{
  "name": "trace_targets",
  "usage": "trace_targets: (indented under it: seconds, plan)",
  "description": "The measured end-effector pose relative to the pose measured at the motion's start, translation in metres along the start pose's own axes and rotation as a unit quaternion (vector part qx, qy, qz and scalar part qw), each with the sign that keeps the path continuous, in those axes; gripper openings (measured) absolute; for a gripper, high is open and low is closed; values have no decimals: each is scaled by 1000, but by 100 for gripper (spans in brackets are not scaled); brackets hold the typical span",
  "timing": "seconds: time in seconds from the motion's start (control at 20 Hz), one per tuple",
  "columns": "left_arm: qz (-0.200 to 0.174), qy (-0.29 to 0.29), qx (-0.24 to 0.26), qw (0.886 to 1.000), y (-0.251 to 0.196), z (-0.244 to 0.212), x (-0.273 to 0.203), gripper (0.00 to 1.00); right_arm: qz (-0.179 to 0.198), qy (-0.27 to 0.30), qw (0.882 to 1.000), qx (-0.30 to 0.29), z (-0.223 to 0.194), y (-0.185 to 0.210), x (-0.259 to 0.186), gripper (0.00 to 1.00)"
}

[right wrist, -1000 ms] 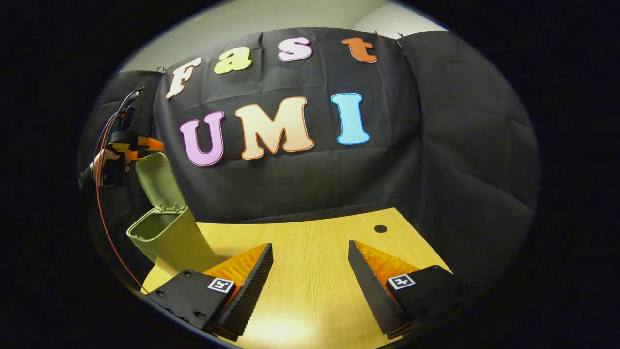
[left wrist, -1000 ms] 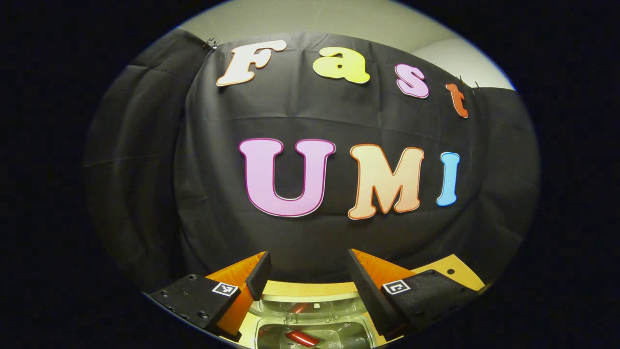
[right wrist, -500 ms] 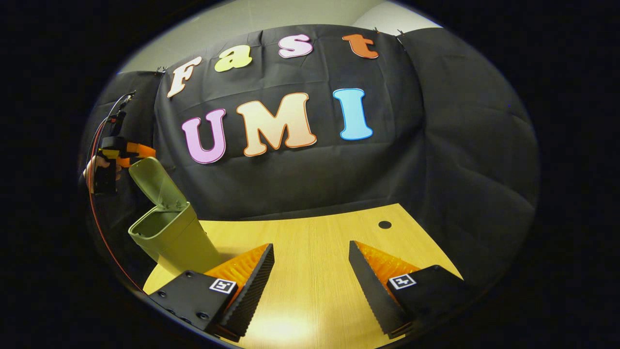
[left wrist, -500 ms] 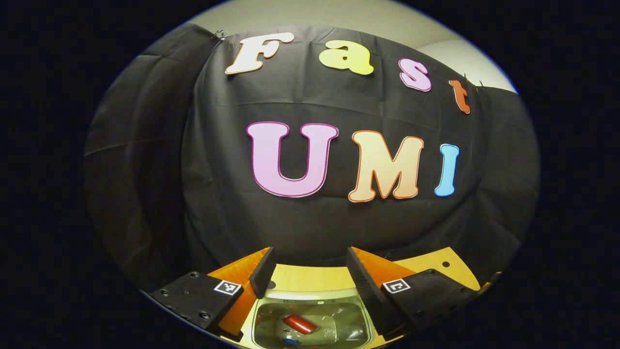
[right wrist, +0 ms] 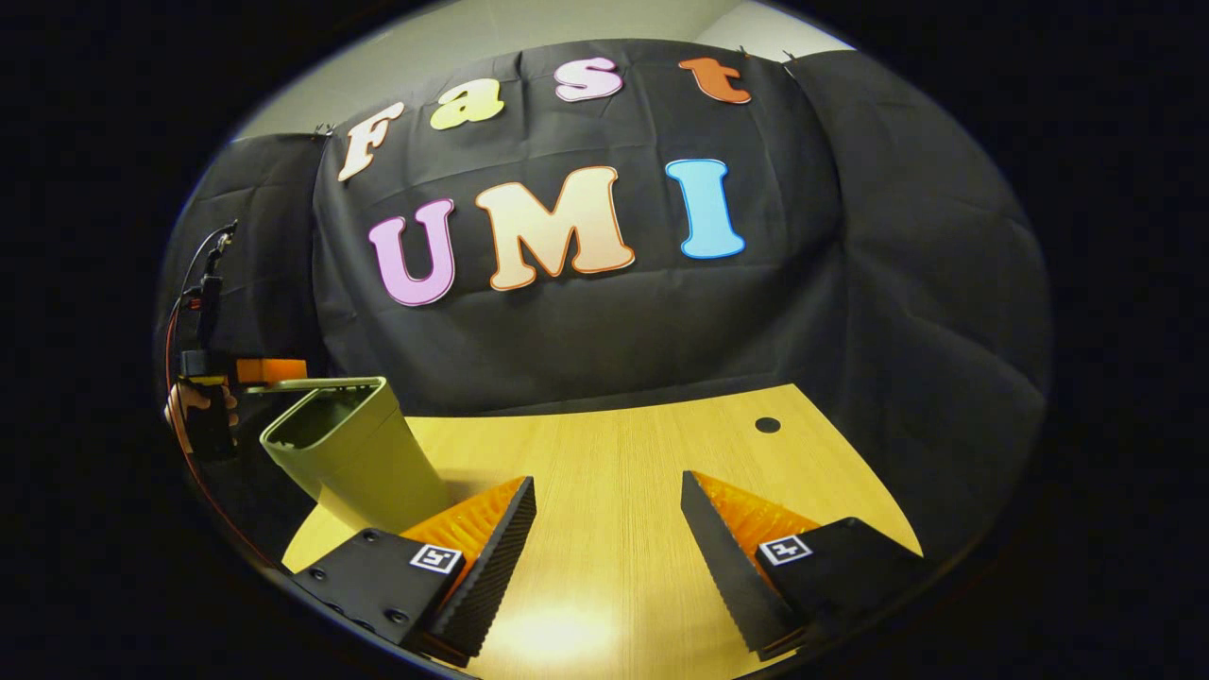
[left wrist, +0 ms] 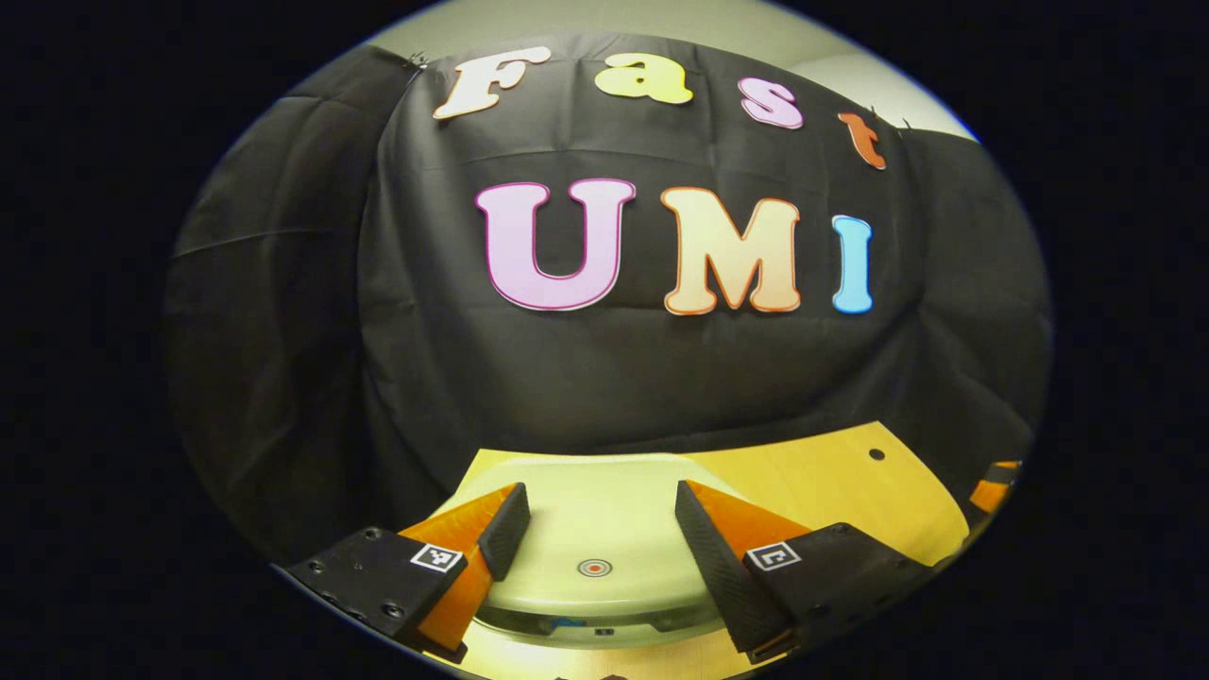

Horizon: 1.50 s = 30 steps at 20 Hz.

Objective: Press the lid of the desktop garbage bin to open it, pick up the crumpled paper on the desktop and throw it into the bin, then pick up the pop can on the desktop and drop it into the bin, and finally close the garbage bin lid.

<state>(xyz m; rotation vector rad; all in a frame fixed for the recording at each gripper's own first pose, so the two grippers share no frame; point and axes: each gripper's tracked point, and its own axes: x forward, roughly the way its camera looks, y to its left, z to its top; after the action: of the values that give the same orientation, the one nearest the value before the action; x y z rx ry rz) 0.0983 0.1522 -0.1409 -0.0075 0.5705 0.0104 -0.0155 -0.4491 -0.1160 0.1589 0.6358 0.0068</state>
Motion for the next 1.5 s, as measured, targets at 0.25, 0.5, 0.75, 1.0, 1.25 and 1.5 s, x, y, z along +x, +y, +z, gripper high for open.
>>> trace_targets:
  seconds: [0.25,0.5,0.75,1.0,1.25,1.5]
  plan:
    - [3,-1,-57,998,-1,-27,-2,94,5,0,1000,-1,1,4,-3,98]
    - [19,4,-12,1000,12,-45,-11,93,3,5,1000,-14,-5,7,-5,98]
    - [13,-10,-27,1000,14,-42,-10,94,13,9,1000,-15,-8,15,-7,98]
    - [9,-29,-28,999,13,-47,-13,94,18,13,1000,-12,-12,20,-6,98]
    - [12,-41,-14,999,15,-40,-13,94,16,5,1000,-11,-6,18,-8,93]
    - [24,-55,-24,998,7,-27,-18,94,16,1,1000,-7,0,15,-8,98]
